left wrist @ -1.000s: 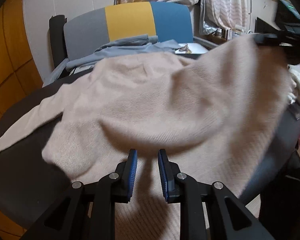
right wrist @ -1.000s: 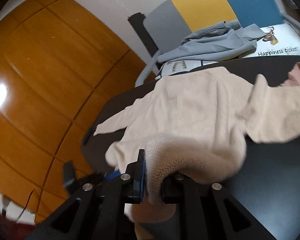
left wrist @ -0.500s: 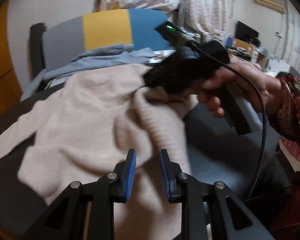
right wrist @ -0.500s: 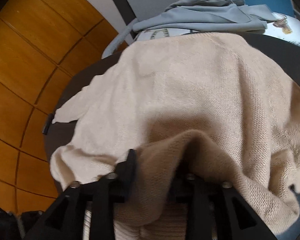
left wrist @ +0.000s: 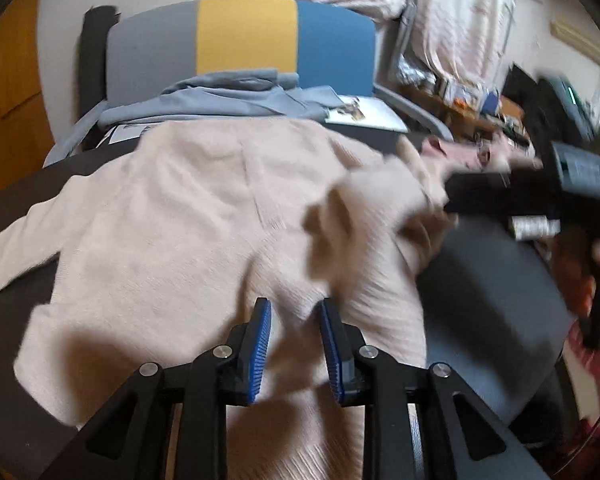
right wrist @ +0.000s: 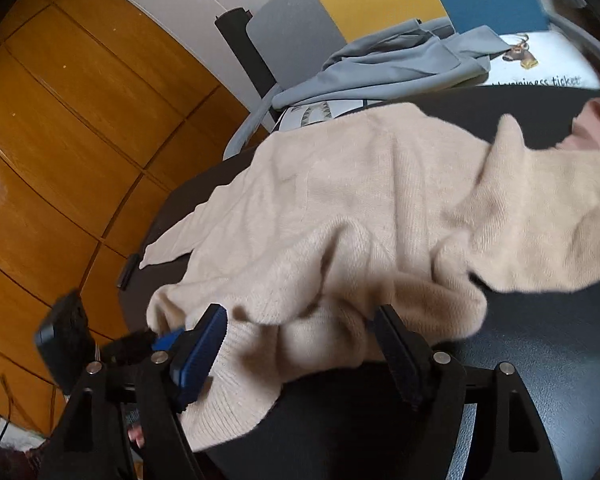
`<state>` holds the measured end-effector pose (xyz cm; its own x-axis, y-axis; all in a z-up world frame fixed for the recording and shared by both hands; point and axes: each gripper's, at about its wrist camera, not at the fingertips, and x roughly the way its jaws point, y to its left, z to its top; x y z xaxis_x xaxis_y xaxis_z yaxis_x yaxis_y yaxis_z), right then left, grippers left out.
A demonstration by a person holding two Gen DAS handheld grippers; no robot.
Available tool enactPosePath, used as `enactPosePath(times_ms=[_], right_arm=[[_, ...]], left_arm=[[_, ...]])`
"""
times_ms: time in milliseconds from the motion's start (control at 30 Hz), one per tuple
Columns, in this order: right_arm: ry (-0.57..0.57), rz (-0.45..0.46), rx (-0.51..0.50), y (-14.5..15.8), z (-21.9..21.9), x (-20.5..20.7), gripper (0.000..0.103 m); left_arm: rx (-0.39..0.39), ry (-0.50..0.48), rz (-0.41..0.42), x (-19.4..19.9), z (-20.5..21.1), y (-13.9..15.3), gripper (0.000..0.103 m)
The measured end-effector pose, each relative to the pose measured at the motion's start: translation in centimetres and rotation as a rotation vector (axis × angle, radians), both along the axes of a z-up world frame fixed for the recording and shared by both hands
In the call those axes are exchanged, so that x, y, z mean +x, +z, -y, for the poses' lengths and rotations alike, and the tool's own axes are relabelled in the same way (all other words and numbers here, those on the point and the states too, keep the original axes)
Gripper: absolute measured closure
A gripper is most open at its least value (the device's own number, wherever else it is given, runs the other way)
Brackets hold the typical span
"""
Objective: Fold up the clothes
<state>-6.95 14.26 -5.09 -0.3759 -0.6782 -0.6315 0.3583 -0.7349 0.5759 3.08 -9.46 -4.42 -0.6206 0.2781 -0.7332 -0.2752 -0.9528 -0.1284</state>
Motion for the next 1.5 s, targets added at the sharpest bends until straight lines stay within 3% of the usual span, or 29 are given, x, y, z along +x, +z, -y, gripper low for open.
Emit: enactPosePath(times_ms=[133,167,267,333,433,633,767,900,1033,1067,1133,1167,1200,1267,1333,1500], right_arm=[[0.003,-0.019,0.058,-0.6,2.3,-1.2,0.027],[0.014,-0.021,0.052,-0.9,2.9,-1.6,0.036],[0.058,-0.007,0.125,-2.0,5.3,-2.8,0.094],[0.069,0.004,0.130,-1.9,5.4,-2.9,0.094],[0.044,-0.050,0.102,0.6,2.8,-1.1,0.094],[0.023,-0.107,0.071,5.5,-3.6,4.2,0.095],[0.008,-0.094,0.174,6.4,-6.4,8.2,0.095],[-0.021,0.010,0.225,3.3,-8.4,10.7,0.095],[-0.019,0.154,0.324,-2.5,-8.5,11.0,0.093],[-0.017,0.190,0.351,-4.0,-8.5,11.1,0.090],[-0.058,0.158,0.335,-3.4,-9.2,10.7,0.085],[-0.078,0.142,0.327,-3.1,-9.6,10.5,0.077],[-0.122,0.087,0.309,-1.8,-10.1,10.1,0.059],[-0.180,-0.002,0.284,0.3,-10.7,9.3,0.037],[-0.177,-0.061,0.307,1.2,-10.2,7.8,0.037],[-0.114,0.017,0.341,-2.1,-7.3,2.0,0.039]], left_arm=[[0.022,0.043,0.024,-1.2,1.2,0.1,0.078],[0.028,0.055,0.034,-1.5,1.6,0.0,0.078],[0.024,0.085,0.039,-1.8,2.7,-0.3,0.078],[-0.048,0.115,0.010,-1.0,3.7,-0.4,0.078],[-0.148,0.174,-0.040,0.5,5.7,-0.7,0.078],[-0.106,0.274,0.007,2.3,10.6,-2.4,0.078],[-0.118,0.280,0.010,3.4,11.0,-3.1,0.078],[-0.097,0.300,-0.021,4.8,11.4,-2.9,0.078],[-0.036,0.340,-0.022,6.0,12.9,-3.0,0.078],[-0.015,0.342,-0.022,6.5,13.4,-3.0,0.078],[0.008,0.340,-0.016,6.7,13.9,-3.1,0.078],[0.014,0.337,-0.008,6.4,14.0,-3.2,0.076],[0.020,0.335,0.000,6.1,14.1,-3.4,0.073],[0.033,0.330,0.016,5.5,14.4,-3.7,0.072],[0.046,0.324,0.033,4.8,14.6,-4.1,0.070],[0.080,0.314,0.063,3.2,15.0,-4.7,0.068]])
